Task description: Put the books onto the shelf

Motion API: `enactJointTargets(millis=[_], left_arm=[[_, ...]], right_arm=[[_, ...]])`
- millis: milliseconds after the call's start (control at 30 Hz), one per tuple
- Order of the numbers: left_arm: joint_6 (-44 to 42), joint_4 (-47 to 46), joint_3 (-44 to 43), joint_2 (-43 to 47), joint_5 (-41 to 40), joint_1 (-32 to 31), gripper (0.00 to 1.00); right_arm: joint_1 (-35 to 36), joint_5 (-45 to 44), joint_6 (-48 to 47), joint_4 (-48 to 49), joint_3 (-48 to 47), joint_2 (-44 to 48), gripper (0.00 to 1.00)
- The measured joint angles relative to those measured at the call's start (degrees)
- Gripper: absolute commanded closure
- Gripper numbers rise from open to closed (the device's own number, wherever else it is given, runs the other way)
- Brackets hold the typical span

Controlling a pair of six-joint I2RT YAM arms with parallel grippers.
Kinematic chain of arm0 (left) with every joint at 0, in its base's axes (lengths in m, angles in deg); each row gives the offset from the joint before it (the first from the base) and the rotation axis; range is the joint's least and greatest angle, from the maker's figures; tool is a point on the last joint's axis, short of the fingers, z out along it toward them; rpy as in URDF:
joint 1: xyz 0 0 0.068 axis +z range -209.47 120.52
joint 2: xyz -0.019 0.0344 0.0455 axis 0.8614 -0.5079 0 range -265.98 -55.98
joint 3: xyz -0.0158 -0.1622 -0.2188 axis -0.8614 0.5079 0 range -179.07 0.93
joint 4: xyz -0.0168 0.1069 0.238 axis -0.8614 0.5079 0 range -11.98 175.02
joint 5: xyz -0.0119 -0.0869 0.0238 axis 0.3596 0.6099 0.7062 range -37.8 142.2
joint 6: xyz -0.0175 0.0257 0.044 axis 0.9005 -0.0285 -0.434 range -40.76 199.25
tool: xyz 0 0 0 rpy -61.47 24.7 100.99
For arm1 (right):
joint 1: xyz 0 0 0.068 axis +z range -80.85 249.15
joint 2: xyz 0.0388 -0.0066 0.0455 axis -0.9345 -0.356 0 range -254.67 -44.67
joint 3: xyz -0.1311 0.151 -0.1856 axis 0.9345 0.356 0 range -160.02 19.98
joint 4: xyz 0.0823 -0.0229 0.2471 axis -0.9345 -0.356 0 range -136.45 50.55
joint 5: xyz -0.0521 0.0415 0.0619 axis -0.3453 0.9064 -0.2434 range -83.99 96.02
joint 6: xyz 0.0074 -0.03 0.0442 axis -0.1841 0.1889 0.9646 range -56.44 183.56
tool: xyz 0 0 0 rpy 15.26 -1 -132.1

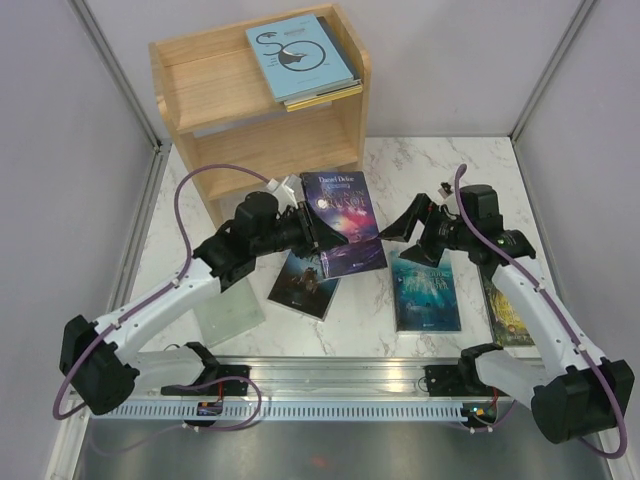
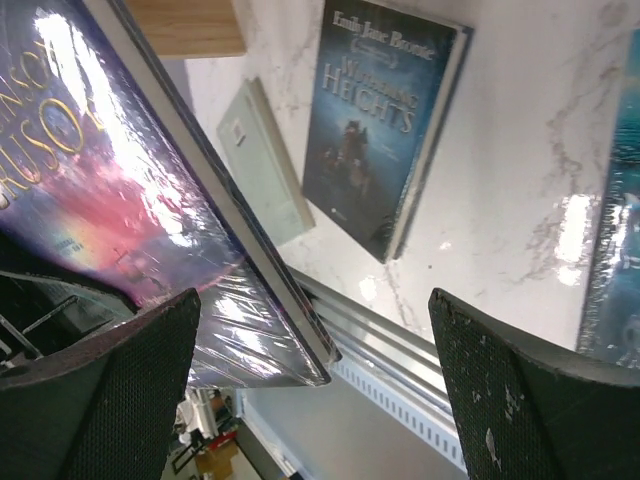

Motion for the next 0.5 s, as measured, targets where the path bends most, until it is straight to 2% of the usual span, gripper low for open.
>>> enactJointTargets(millis=[300,500], left_arm=[[4.5,-1.8,-1.4,6.0,-3.5,0.8,0.98],[9.4,-8.0,-0.7,7.2,-4.6,0.8,0.98]], right_arm=[[0.8,4.4,10.4,8.6,-1.6,5.6,0.02],[1.6,6.8,18.0,17.6,-1.0,8.9,0.02]])
